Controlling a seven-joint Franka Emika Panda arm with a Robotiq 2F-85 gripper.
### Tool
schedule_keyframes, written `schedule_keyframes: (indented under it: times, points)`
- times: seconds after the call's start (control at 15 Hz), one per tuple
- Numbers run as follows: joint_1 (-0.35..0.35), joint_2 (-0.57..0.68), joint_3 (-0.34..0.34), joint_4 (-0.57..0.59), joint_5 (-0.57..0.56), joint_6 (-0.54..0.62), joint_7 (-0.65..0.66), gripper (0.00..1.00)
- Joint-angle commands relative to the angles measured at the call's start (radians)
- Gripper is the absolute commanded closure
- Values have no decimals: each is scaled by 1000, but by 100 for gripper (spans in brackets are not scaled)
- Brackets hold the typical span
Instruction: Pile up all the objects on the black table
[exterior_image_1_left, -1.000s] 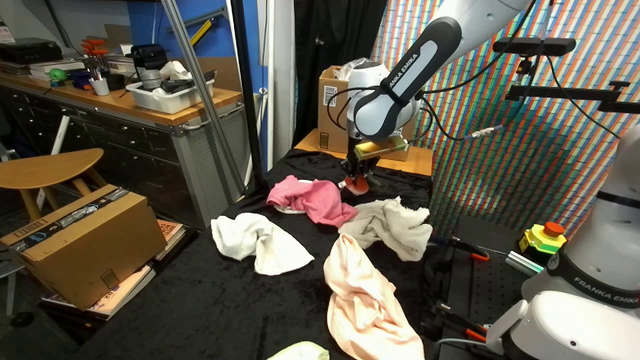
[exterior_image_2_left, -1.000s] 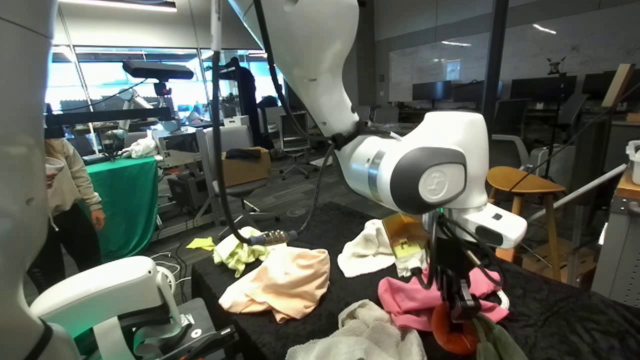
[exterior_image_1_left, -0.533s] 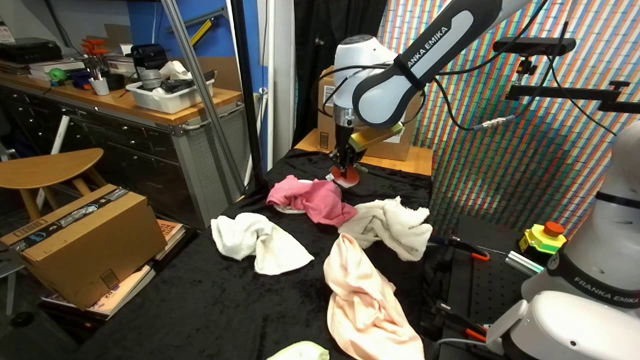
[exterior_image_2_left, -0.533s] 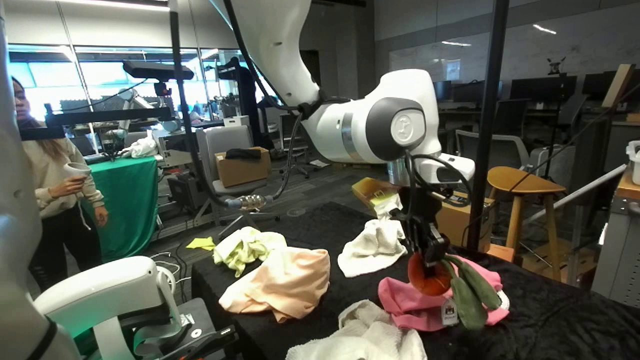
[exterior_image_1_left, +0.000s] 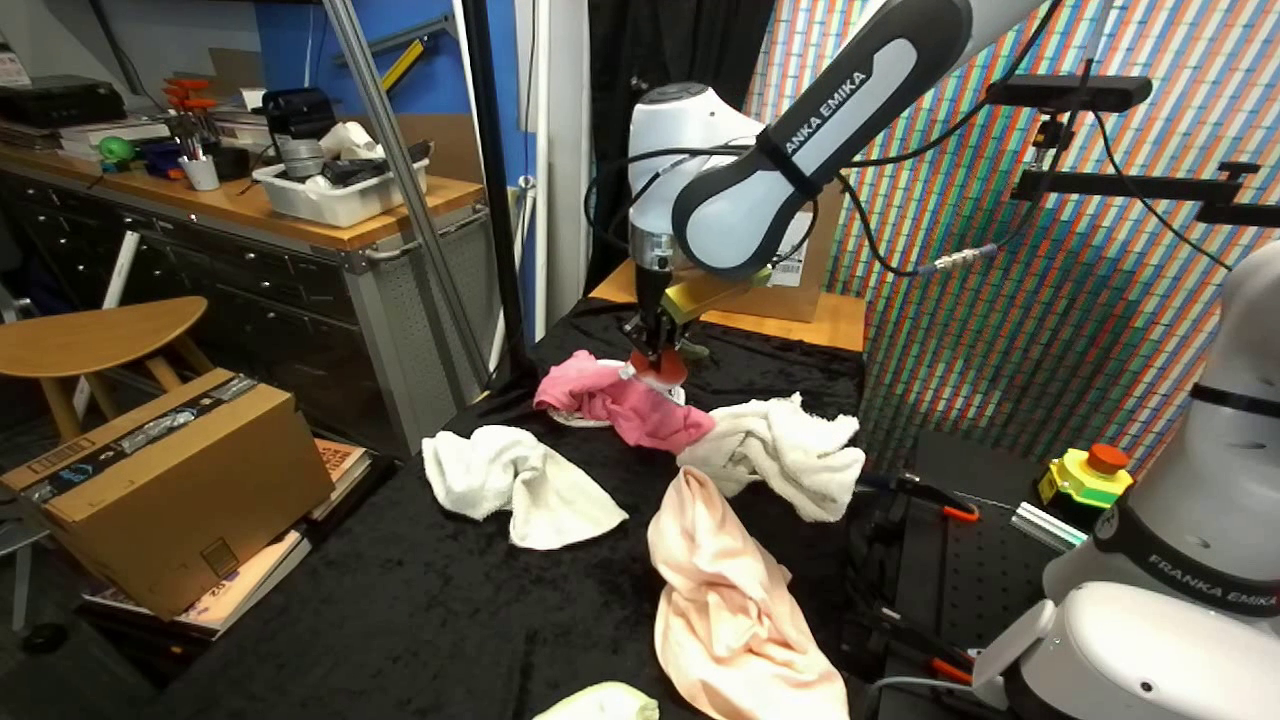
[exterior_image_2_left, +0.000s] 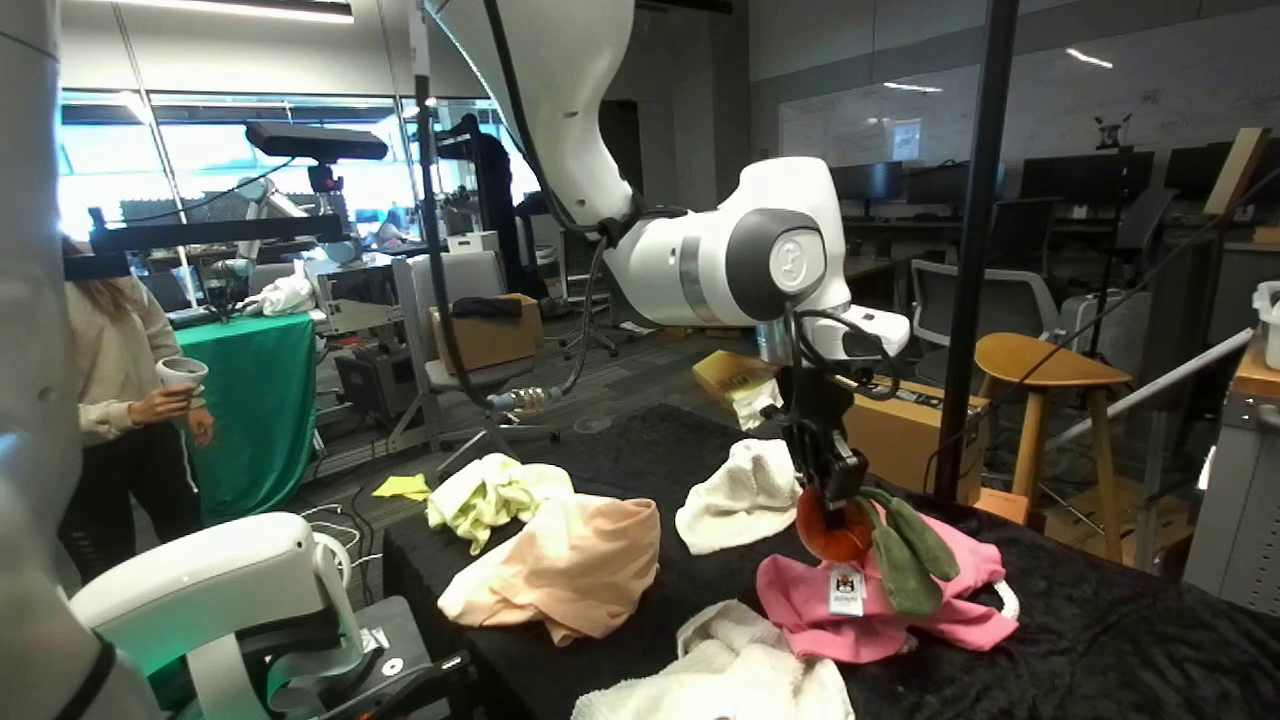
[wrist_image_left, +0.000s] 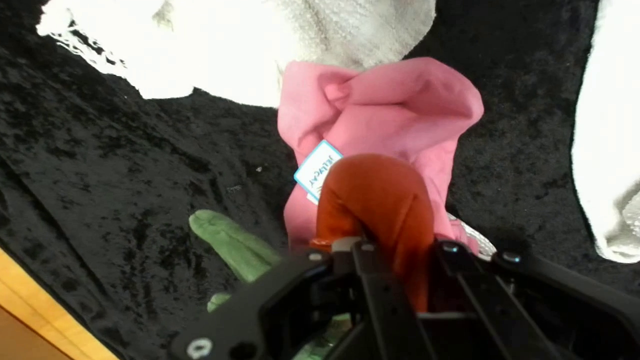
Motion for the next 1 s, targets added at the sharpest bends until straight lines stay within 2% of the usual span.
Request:
schedule_keyframes:
  times: [0.0, 0.4, 0.8, 0.87, 0.93]
  points:
    - [3, 93, -8, 84, 18, 28, 54, 89]
    - [19, 210, 10, 161, 101, 44, 57, 89]
    - [37, 262, 7, 195, 145, 27, 44, 88]
    - [42, 261, 1, 194, 137, 22, 46, 83]
    - [45, 258, -1, 194, 135, 15, 48, 58]
